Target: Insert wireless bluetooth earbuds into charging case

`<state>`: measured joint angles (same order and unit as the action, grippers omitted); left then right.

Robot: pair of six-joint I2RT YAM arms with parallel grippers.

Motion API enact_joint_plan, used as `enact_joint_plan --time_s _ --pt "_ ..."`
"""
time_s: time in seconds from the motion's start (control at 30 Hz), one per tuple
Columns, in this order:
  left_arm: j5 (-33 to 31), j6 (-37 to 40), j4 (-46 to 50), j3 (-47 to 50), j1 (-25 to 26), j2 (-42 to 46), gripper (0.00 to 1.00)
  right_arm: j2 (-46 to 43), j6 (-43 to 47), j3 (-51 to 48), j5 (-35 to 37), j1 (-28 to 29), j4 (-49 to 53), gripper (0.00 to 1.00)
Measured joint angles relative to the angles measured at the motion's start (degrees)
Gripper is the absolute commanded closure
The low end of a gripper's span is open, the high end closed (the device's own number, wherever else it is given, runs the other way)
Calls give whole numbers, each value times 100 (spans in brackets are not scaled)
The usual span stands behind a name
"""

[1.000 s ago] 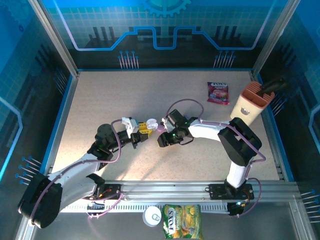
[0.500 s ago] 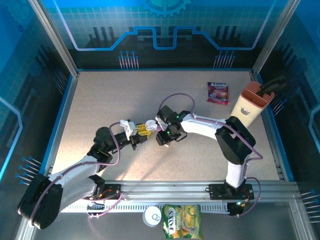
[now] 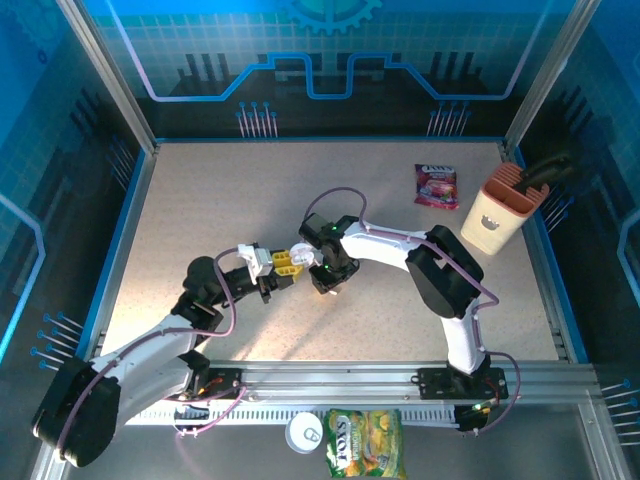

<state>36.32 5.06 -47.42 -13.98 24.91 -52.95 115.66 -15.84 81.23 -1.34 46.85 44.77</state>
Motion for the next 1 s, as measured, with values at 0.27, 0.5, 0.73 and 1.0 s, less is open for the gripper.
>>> enact_joint_plan --time_s 0.27,0.5,0.73,1.0 --pt "13 114 61 0 0 -2 82 85 7 72 33 -2 133 81" --pt "11 131 59 0 0 -9 82 -83 -48 -153 -20 -55 -118 80" --pt "-31 87 -96 26 0 -195 82 -1596 -479 -1464 -125 -540 -1458 82" --pt "-212 87 -304 28 0 -533 82 -4004 -935 -3047 -234 -1126 -3941 84"
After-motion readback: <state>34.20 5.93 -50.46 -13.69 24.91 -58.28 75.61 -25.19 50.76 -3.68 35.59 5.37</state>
